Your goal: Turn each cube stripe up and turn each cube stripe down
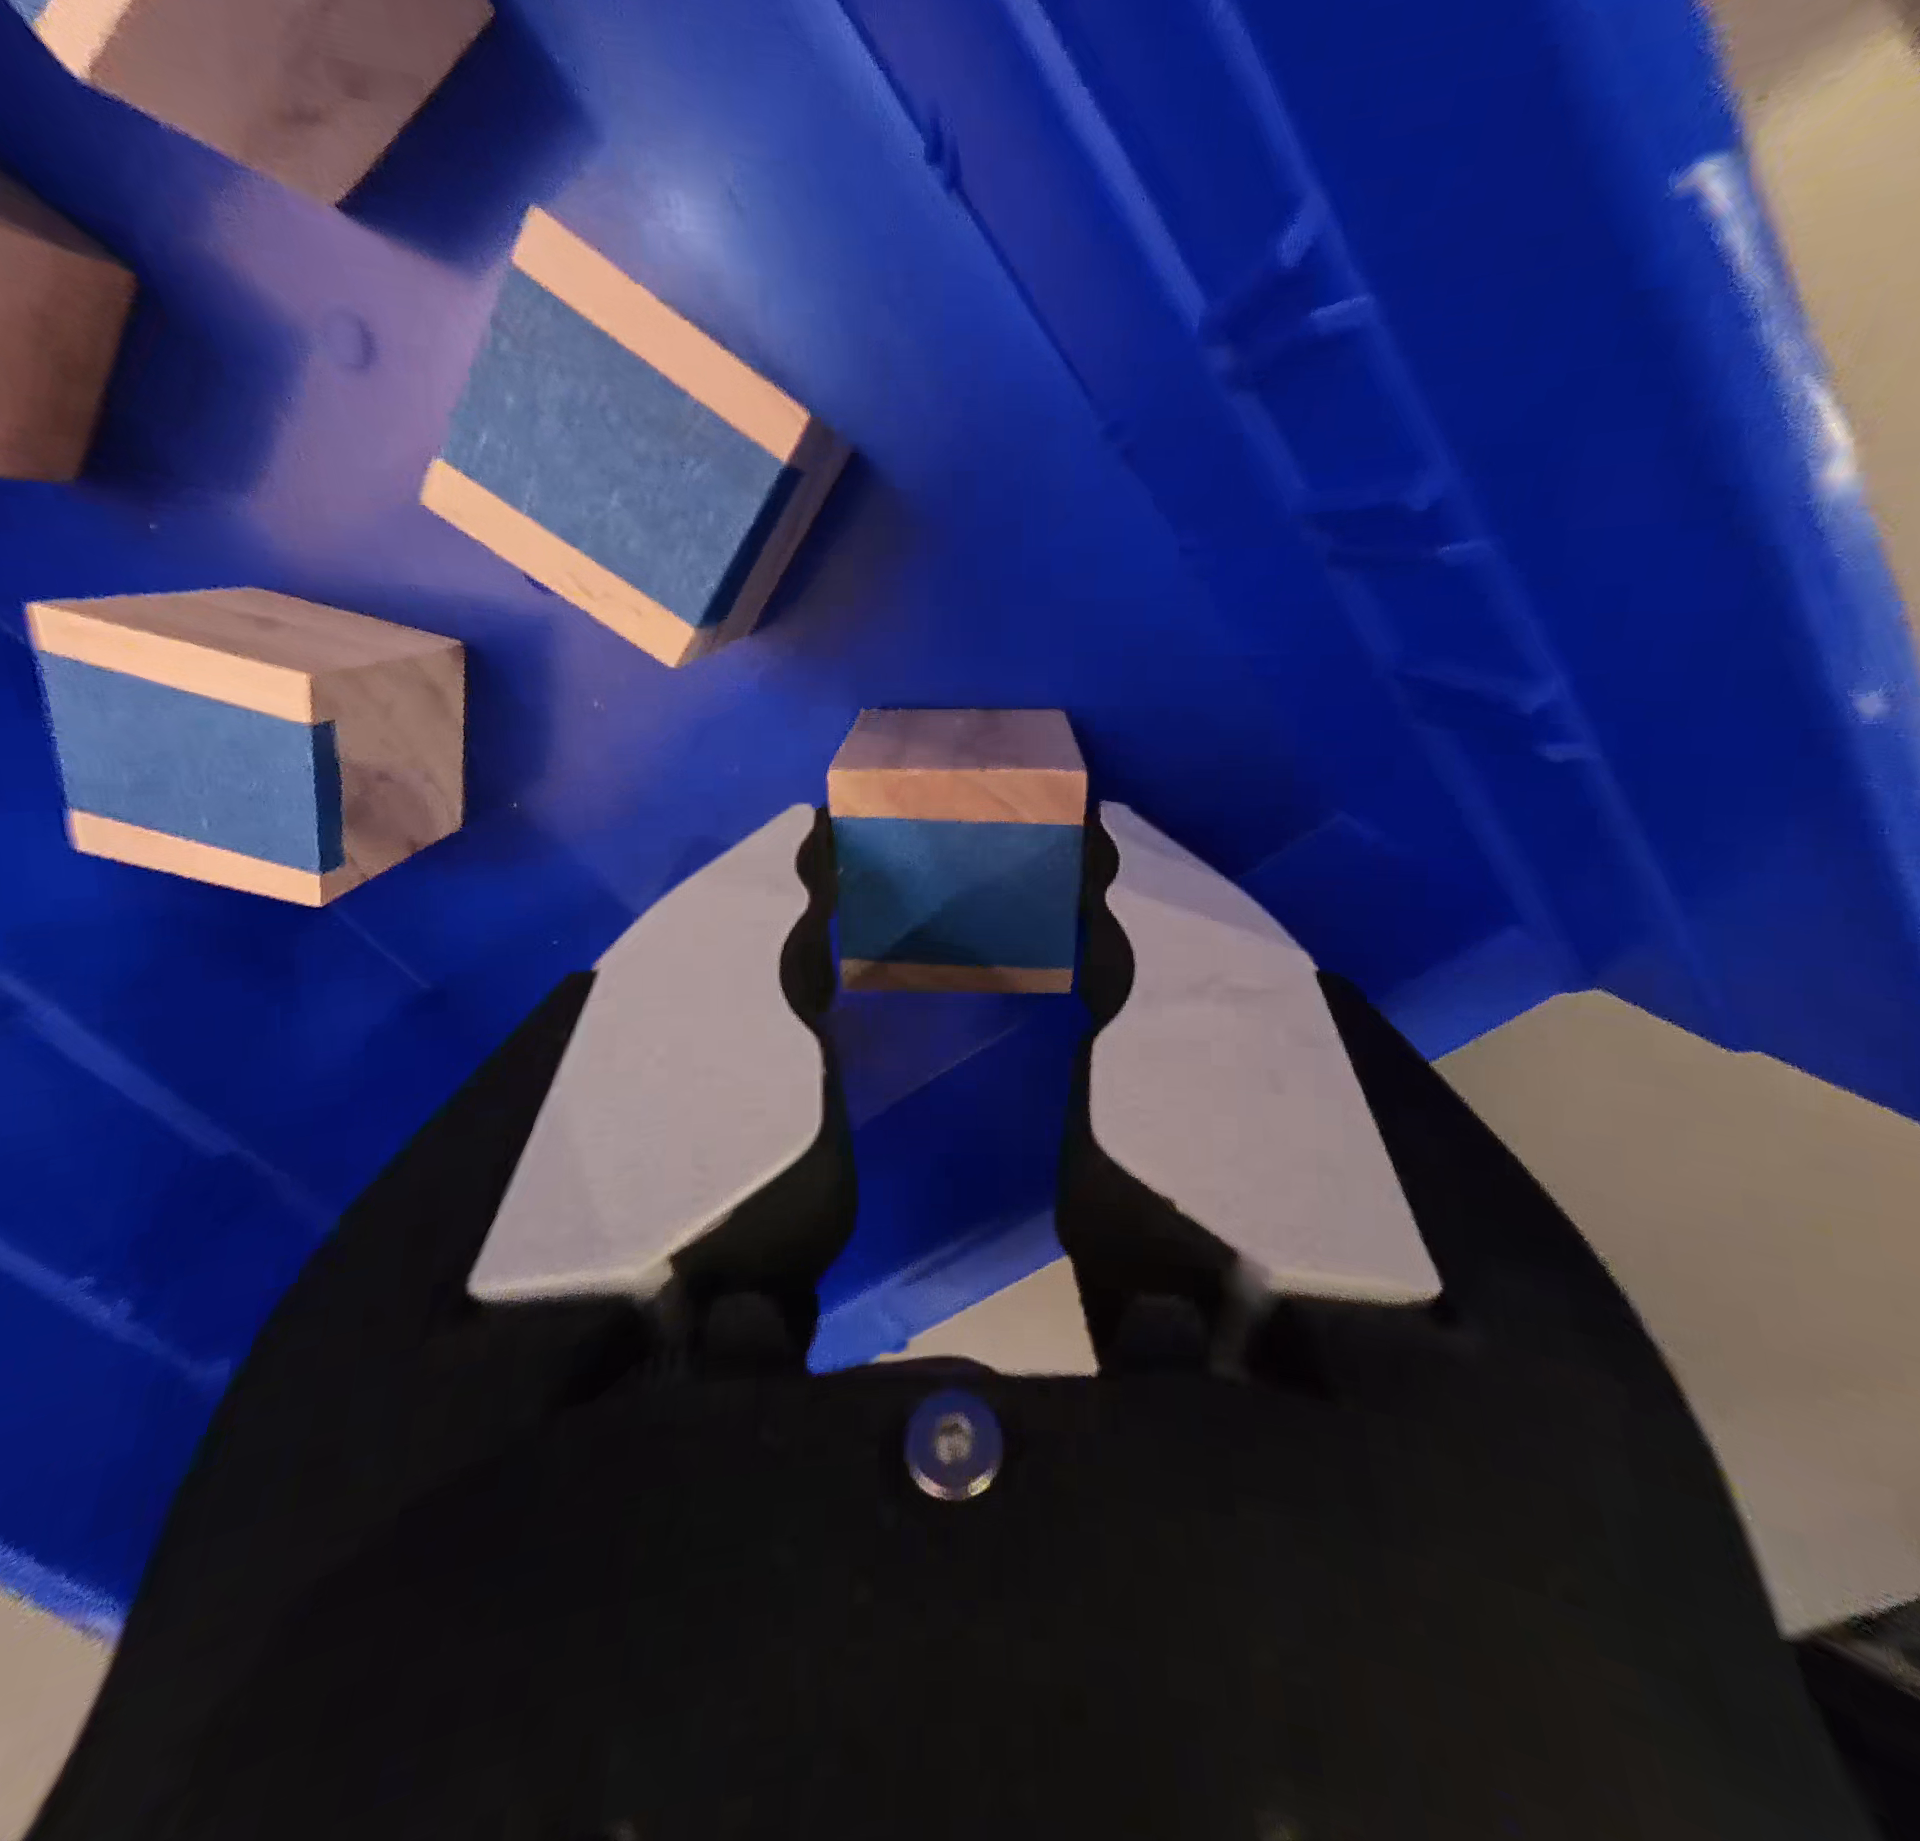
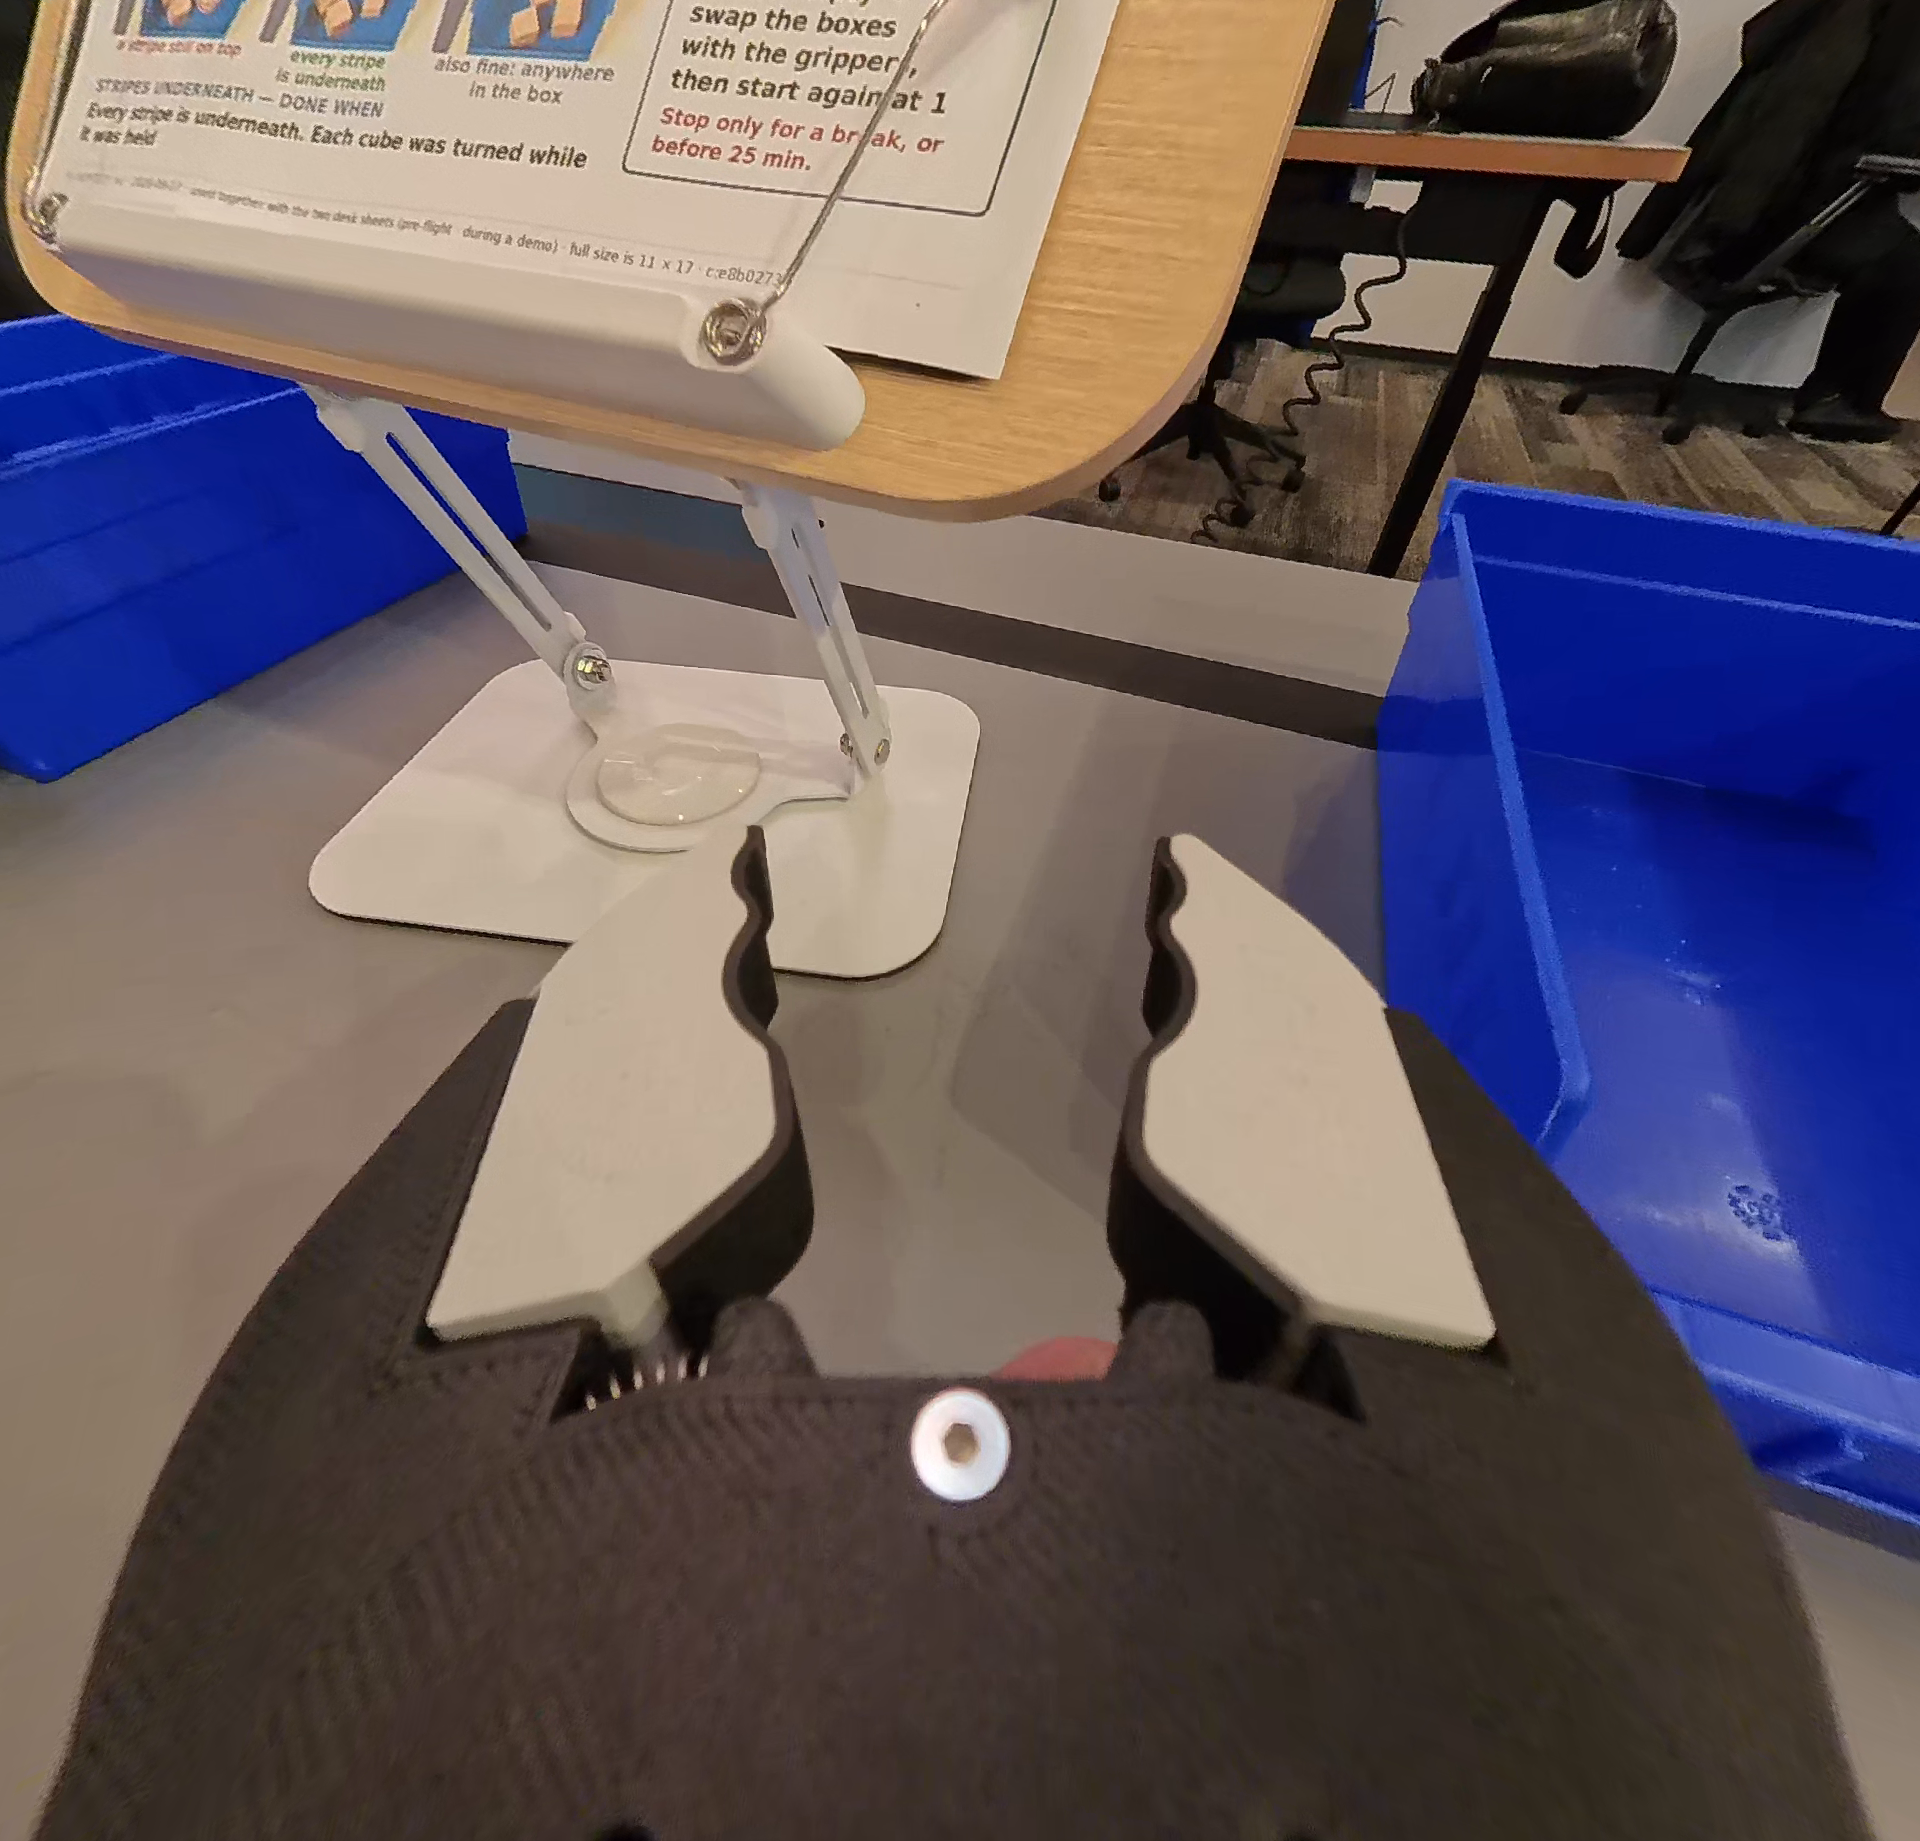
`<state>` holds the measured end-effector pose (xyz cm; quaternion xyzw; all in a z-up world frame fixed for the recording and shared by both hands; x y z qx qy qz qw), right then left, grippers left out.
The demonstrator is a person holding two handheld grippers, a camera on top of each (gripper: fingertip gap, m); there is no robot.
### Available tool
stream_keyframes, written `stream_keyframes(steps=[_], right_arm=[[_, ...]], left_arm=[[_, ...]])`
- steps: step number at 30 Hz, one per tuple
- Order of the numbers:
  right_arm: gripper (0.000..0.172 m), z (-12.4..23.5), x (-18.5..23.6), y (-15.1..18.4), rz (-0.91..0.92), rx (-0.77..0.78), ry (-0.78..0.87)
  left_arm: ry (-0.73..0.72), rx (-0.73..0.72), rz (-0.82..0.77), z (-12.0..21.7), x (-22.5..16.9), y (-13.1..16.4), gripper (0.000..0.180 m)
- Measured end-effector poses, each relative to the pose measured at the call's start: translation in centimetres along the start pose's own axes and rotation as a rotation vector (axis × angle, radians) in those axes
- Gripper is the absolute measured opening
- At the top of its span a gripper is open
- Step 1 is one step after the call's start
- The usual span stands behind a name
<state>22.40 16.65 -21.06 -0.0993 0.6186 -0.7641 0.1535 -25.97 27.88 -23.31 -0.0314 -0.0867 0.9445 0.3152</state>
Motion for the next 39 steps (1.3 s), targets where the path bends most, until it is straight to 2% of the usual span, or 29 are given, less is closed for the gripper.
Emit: stream_keyframes(steps=[2,5,6,8,11,13,15,19,23,25,28,30,33,35,37,39], right_arm=[[0.069,0.2,0.1,-0.4,0.002,-0.009,-0.006],[0.064,0.5,0.7,-1.3,-0.01,-0.024,-0.09],[0.061,0.7,1.1,-1.6,-0.02,-0.026,-0.14],[0.05,0.9,2.3,-2.4,-0.069,-0.019,-0.318],[0.046,1.0,4.8,-3.6,-0.237,-0.007,-0.624],[0.05,1.2,6.6,-4.3,-0.39,0.003,-0.845],[0.056,1.6,8.3,-5.0,-0.551,0.0,-1.044],[0.069,2.6,11.0,-6.0,-0.732,0.016,-1.348],[0.079,3.8,13.2,-6.8,-0.746,0.047,-1.546],[0.077,4.4,13.8,-7.3,-0.76,0.035,-1.624],[0.068,5.1,14.4,-7.9,-0.763,0.012,-1.677],[0.048,5.4,14.4,-8.2,-0.76,-0.013,-1.708],[0.045,5.3,13.8,-8.4,-0.752,-0.044,-1.65],[0.046,5.1,12.9,-8.6,-0.712,-0.038,-1.551],[0.046,4.9,11.0,-9.2,-0.675,-0.018,-1.421],[0.046,4.4,7.5,-10.1,-0.589,-0.001,-1.191]], left_arm=[[-0.061,-0.065,-0.002,1.0,-0.1,0.2,0.045],[-0.096,-0.288,0.0,4.6,-1.2,1.2,0.045],[-0.106,-0.388,-0.045,6.2,-2.1,1.6,0.045],[-0.127,-0.605,-0.19,9.3,-5.1,2.4,0.044],[-0.197,-0.88,-0.358,13.1,-10.6,3.5,0.044],[-0.213,-1.078,-0.543,15.0,-15.1,4.3,0.044],[-0.212,-1.205,-0.713,16.1,-19.7,5.0,0.045],[-0.236,-1.301,-0.944,16.6,-26.5,5.9,0.044],[-0.245,-1.371,-1.026,16.7,-30.2,6.2,0.044],[-0.258,-1.397,-1.048,16.7,-31.1,6.2,0.044],[-0.242,-1.422,-1.063,16.5,-32.1,6.2,0.044],[-0.22,-1.426,-1.075,16.2,-32.7,6.0,0.044],[-0.229,-1.44,-1.051,15.7,-32.6,5.3,0.044],[-0.251,-1.413,-1.003,15.3,-32.0,4.7,0.048],[-0.293,-1.425,-0.948,15.2,-30.8,4.7,0.061],[-0.314,-1.397,-0.896,15.3,-29.2,4.9,0.053]])
Point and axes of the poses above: each gripper's, where its closed fingertips meet, z back along the fingers, y out of its underside, x = y × z across the jaws, the point moved 10 cm from there along z, back along the fingers, and after that the axes turned 2 degrees about y, right-handed, at the moved point
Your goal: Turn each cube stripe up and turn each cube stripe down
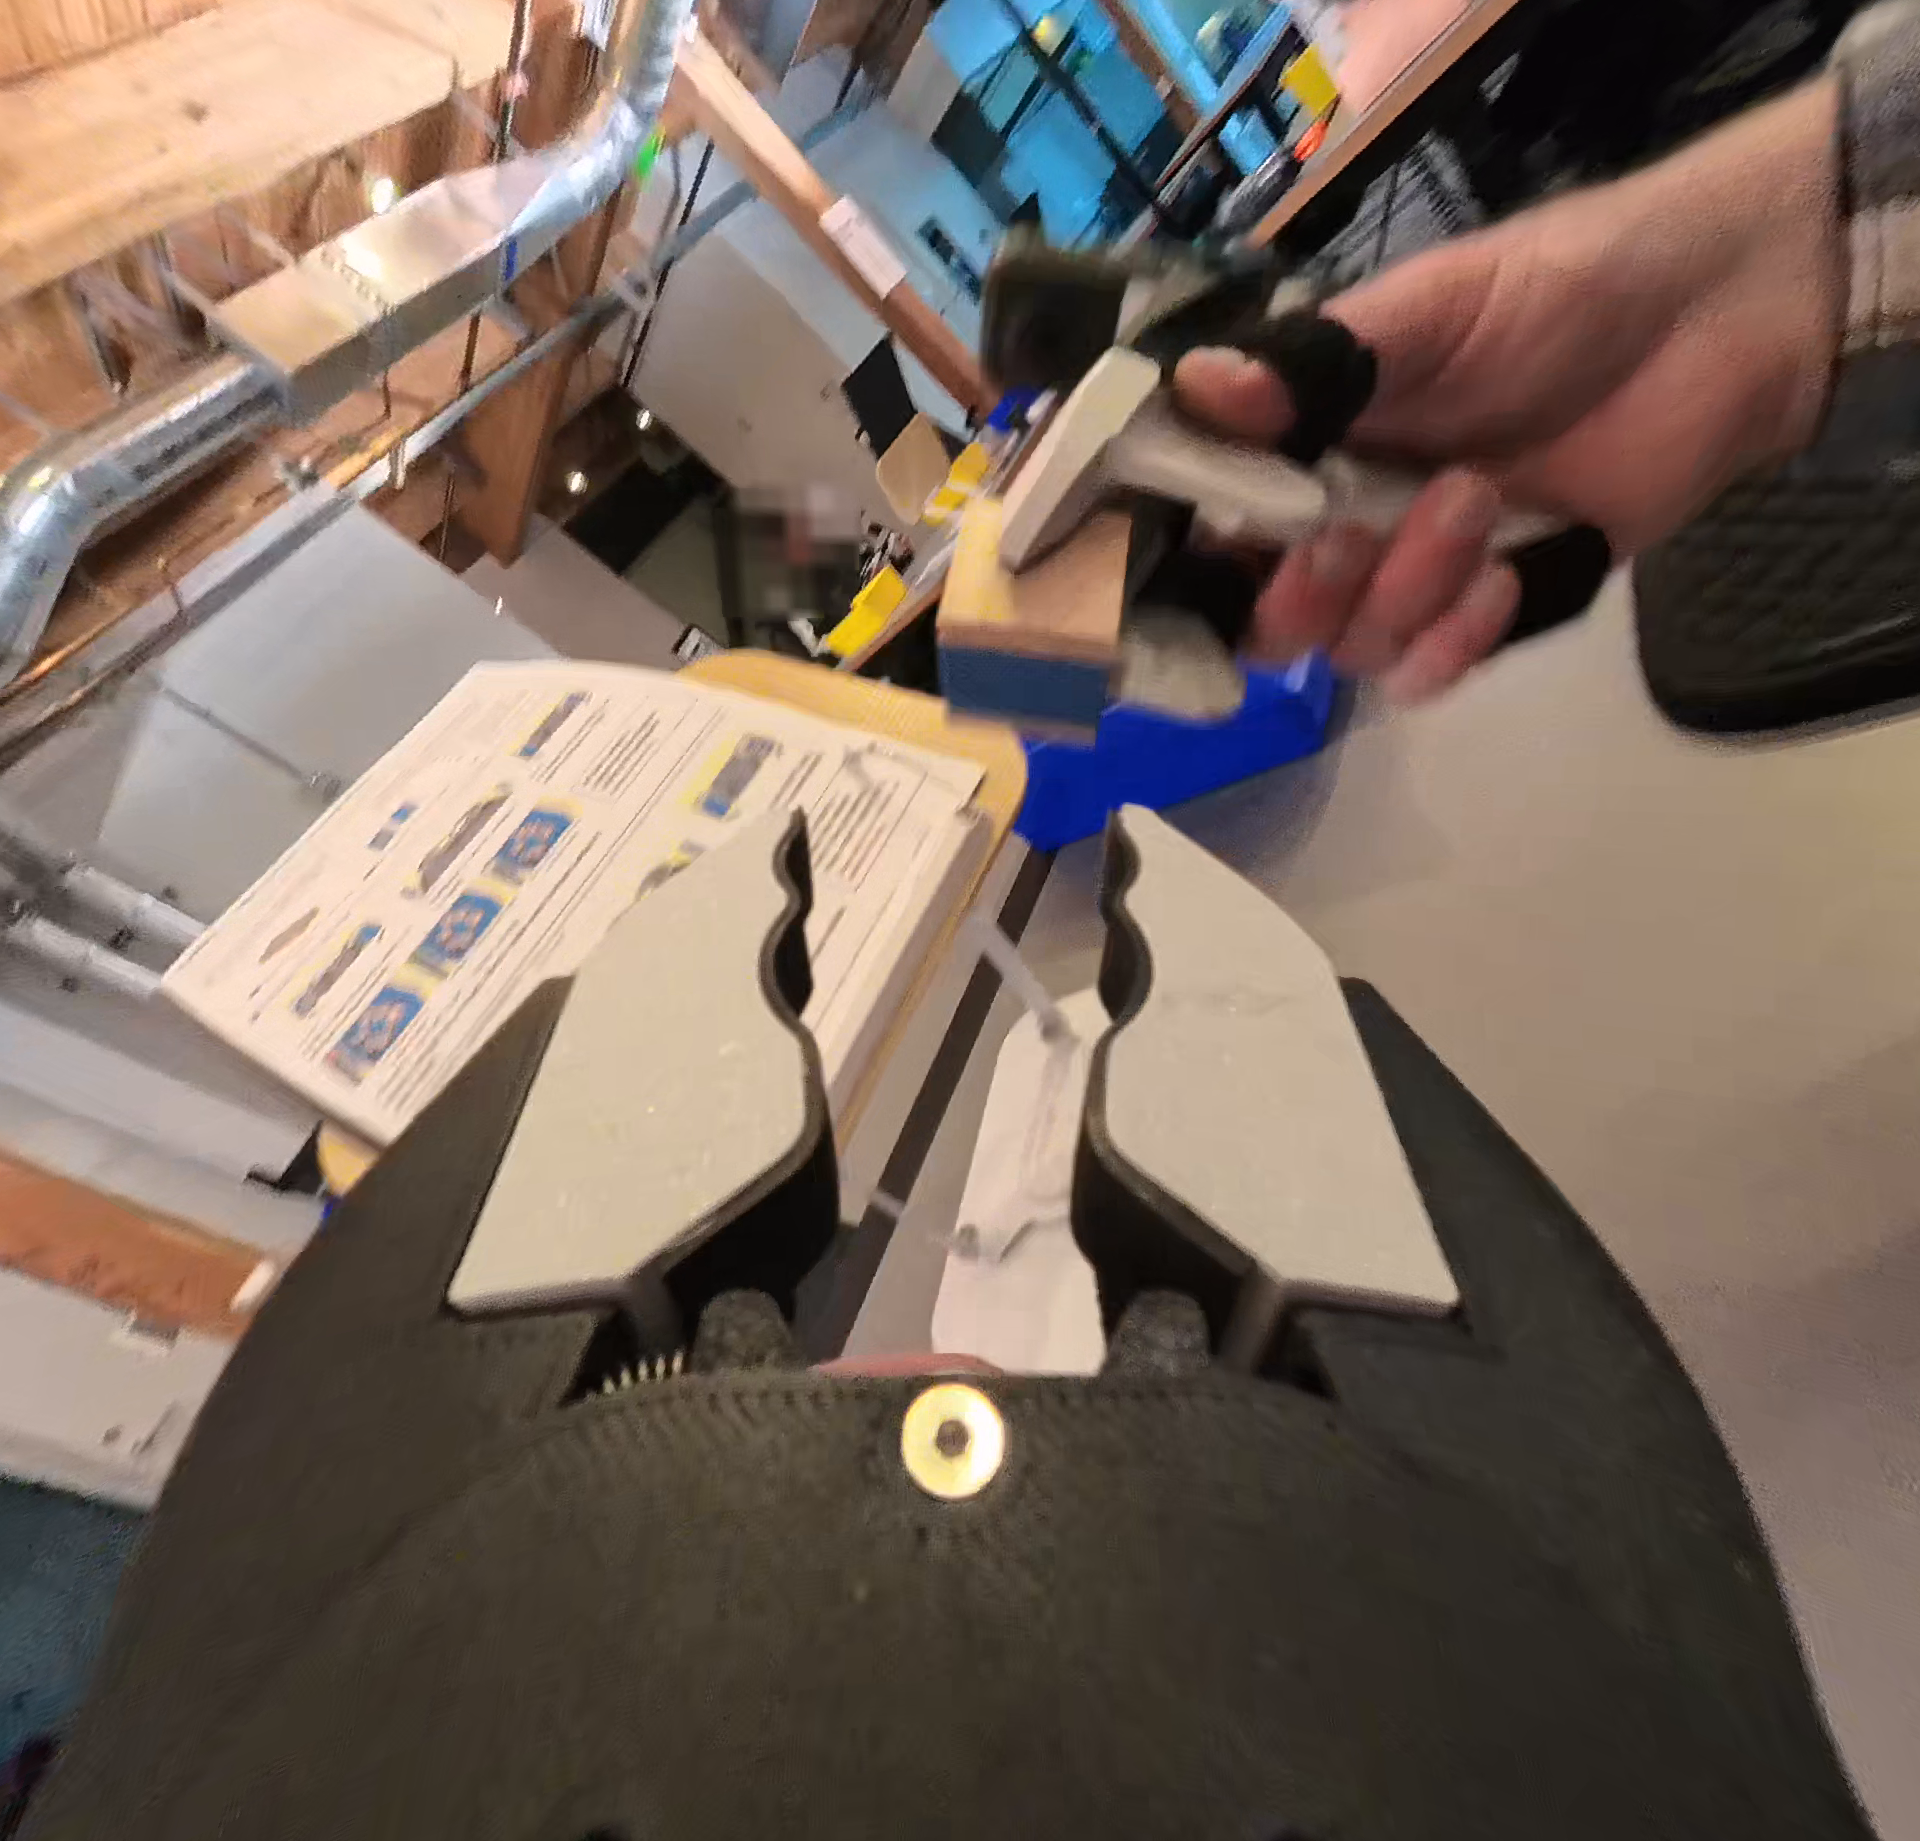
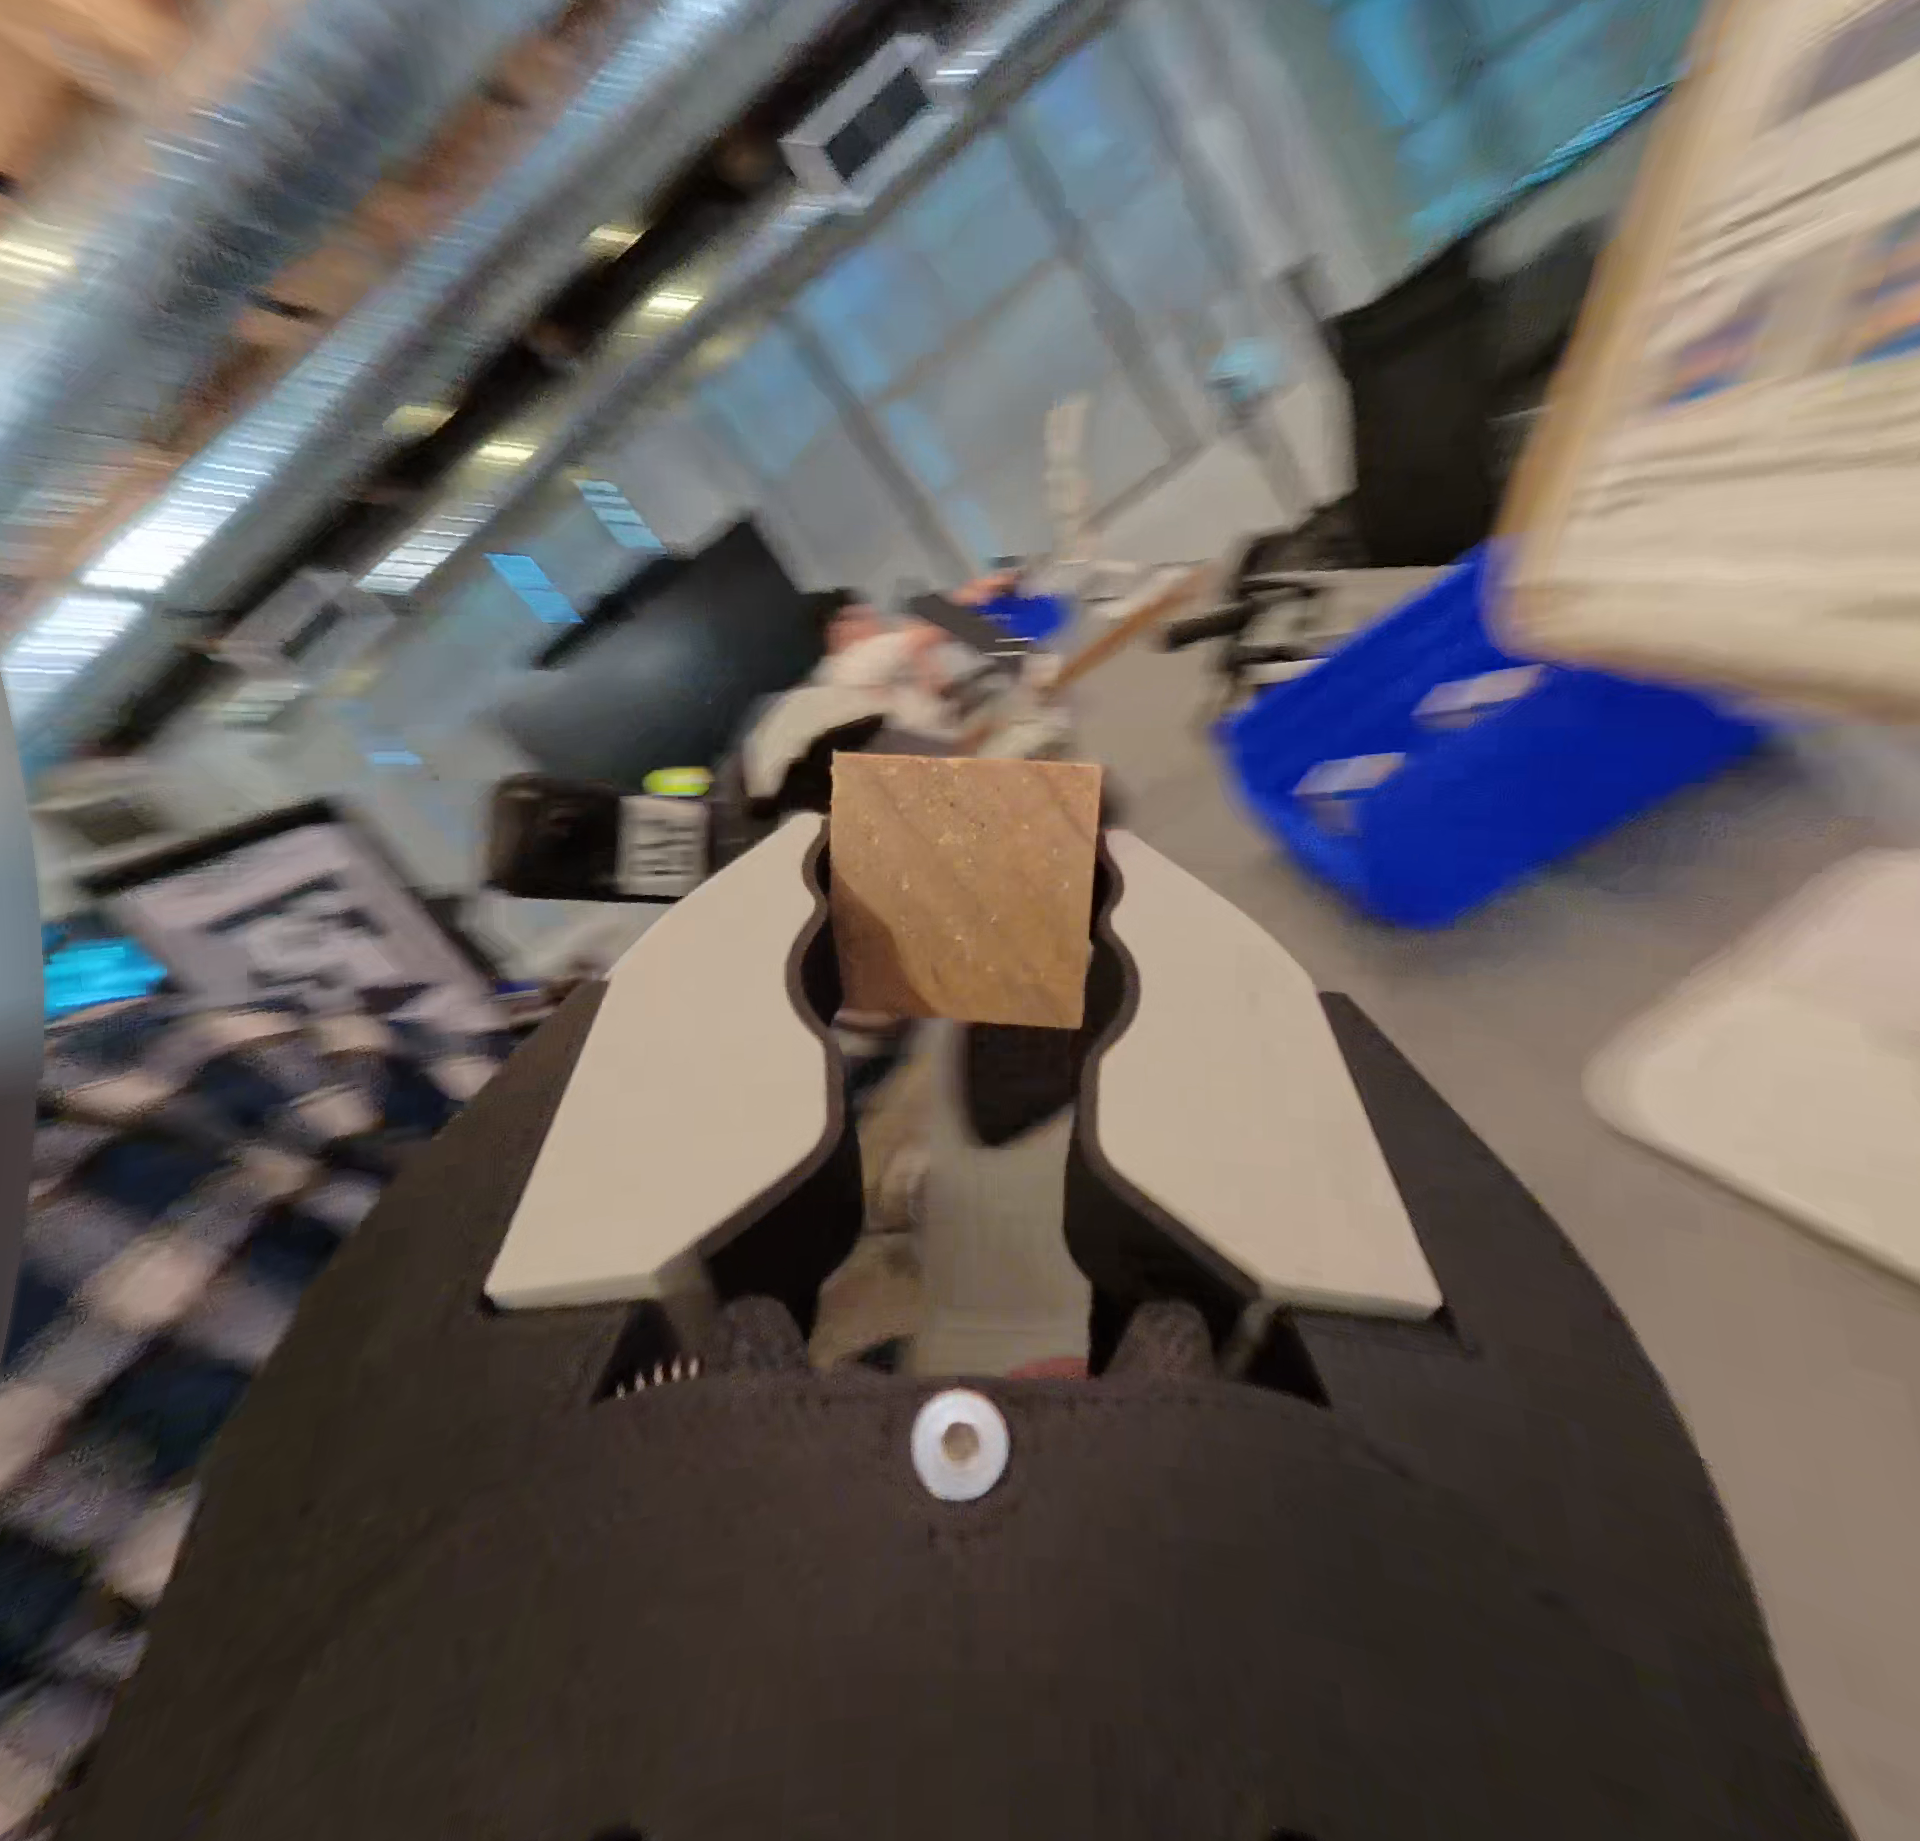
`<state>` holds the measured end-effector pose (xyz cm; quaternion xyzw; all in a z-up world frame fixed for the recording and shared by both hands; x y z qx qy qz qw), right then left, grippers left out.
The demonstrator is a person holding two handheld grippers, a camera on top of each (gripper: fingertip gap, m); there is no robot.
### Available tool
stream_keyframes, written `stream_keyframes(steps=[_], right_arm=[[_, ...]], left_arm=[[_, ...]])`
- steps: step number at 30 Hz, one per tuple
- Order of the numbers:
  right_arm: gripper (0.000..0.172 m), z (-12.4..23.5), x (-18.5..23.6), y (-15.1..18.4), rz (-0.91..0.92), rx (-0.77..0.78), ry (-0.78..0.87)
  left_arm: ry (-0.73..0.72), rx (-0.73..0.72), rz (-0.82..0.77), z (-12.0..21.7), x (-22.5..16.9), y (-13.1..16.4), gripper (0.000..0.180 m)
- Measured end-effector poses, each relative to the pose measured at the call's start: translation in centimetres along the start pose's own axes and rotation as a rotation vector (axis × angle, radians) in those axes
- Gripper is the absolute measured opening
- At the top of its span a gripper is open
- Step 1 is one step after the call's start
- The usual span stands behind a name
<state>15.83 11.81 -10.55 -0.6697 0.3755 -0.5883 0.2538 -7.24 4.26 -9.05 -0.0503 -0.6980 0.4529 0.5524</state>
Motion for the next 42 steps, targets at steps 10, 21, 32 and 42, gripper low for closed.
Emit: stream_keyframes(steps=[10,21,32,42], right_arm=[[0.046,16.0,-13.7,-12.3,0.258,0.155,1.282],[0.046,19.5,-31.5,-11.1,-0.114,0.556,1.531],[0.071,19.0,-19.4,-15.4,0.096,0.264,1.365],[0.065,14.3,-6.7,-8.7,0.344,0.379,1.107]], left_arm=[[-0.134,0.251,0.049,5.2,3.3,5.2,0.0],[-0.217,0.423,0.165,8.6,4.7,10.0,0.0],[-0.25,0.624,0.19,9.8,9.0,14.3,0.027],[0.381,1.185,0.128,9.9,12.9,25.6,0.048]])
Point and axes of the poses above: each gripper's, where its closed fingertips meet, z back along the fingers, y out of its underside, x = y × z across the jaws, the point moved 10 cm from there along z, back along the fingers, and after that the axes turned 2 degrees about y, right-handed, at the moved point
